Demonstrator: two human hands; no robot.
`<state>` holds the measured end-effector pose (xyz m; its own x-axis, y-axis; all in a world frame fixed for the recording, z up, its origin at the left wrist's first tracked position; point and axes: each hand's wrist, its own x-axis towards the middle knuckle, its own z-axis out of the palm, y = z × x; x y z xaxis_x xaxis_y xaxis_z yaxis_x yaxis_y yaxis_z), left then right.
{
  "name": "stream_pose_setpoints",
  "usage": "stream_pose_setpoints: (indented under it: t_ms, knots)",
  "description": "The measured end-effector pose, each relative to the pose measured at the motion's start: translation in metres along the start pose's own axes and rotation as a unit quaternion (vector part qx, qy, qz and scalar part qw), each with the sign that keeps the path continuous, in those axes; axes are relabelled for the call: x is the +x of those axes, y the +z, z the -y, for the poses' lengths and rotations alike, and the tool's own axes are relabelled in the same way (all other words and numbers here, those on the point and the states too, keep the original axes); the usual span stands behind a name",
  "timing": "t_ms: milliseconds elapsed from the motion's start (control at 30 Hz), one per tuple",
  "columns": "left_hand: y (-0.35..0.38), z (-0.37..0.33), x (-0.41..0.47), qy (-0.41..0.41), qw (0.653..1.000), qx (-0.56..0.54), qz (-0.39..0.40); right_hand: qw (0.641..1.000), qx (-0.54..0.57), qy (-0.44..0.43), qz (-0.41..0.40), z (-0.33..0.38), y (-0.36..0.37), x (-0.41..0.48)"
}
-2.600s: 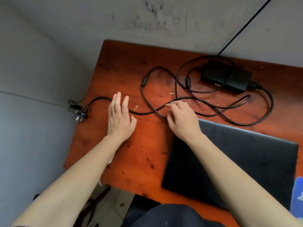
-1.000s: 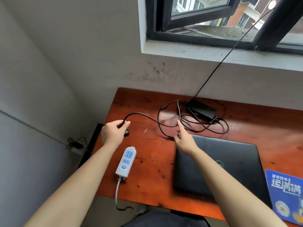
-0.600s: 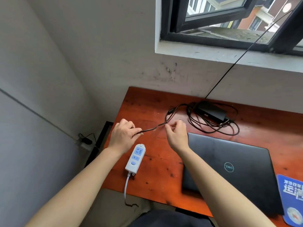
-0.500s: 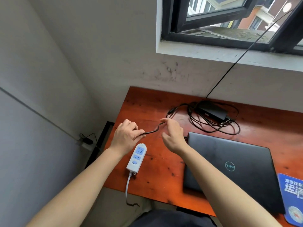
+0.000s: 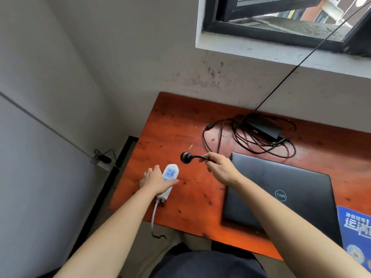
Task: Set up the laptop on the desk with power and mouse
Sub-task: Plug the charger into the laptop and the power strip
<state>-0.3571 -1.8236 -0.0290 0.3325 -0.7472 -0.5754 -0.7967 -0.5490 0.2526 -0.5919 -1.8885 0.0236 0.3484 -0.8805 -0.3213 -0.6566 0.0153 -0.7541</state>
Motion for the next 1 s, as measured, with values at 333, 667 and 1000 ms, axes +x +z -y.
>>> stream_pose_setpoints:
  t_ms: [333,667,1000]
  knots:
    - [0.034,0.012,-0.007,-0.036,0.998,-0.013,-0.04,0.867,-0.451,-0.131,0.164,-0.046,0.028,-0.027]
    - [0.033,0.042,-0.02,-0.09,0.978,-0.152,-0.111,0.86,-0.453,-0.116,0.205,-0.062,0.063,-0.045]
    - [0.014,0.03,-0.046,0.031,0.955,-0.261,-0.136,0.98,-0.111,-0.166,-0.016,-0.027,0.056,-0.058]
